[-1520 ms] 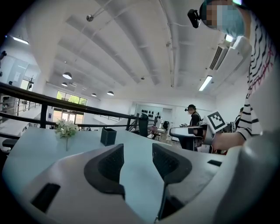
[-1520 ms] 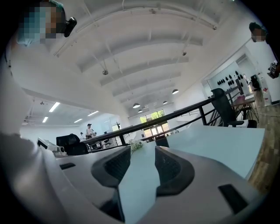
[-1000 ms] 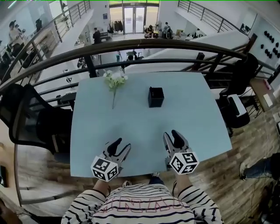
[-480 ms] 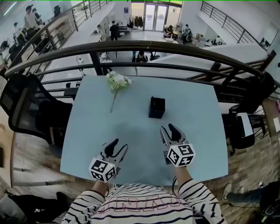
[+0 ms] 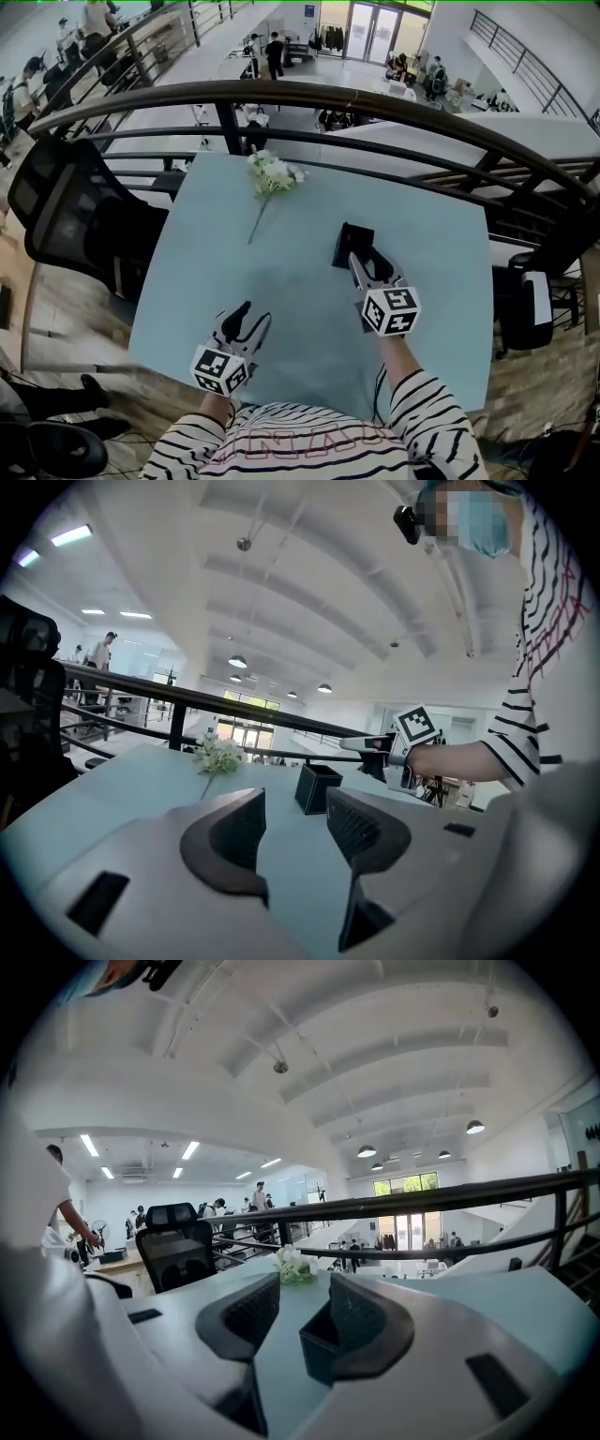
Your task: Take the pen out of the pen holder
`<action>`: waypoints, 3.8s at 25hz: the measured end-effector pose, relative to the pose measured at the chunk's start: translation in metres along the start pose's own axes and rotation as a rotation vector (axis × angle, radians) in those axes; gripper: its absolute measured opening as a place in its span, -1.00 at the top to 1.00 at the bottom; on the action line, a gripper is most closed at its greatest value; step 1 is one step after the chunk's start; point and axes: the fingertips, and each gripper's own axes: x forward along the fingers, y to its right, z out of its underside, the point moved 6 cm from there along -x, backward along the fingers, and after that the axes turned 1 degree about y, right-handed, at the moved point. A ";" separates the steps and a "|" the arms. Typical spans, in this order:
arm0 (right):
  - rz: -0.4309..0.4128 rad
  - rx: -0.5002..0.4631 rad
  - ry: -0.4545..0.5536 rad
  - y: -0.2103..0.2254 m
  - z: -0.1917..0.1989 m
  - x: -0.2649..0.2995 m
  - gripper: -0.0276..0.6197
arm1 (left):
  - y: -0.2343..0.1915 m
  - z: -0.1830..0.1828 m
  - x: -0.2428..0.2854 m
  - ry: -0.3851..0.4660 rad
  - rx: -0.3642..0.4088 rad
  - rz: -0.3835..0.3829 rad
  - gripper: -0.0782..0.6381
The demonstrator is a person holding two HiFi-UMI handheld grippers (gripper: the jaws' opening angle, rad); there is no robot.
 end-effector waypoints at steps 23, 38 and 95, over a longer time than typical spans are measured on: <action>0.032 -0.267 -0.344 0.032 0.018 0.117 0.47 | -0.030 0.023 0.000 -0.082 -0.072 -0.065 0.27; 0.018 -0.351 -0.467 0.030 0.022 0.130 0.73 | -0.035 0.034 -0.005 -0.096 -0.101 -0.055 0.27; 0.424 0.100 0.080 -0.172 0.050 -0.196 0.73 | -0.020 0.008 -0.109 -0.002 0.120 0.370 0.69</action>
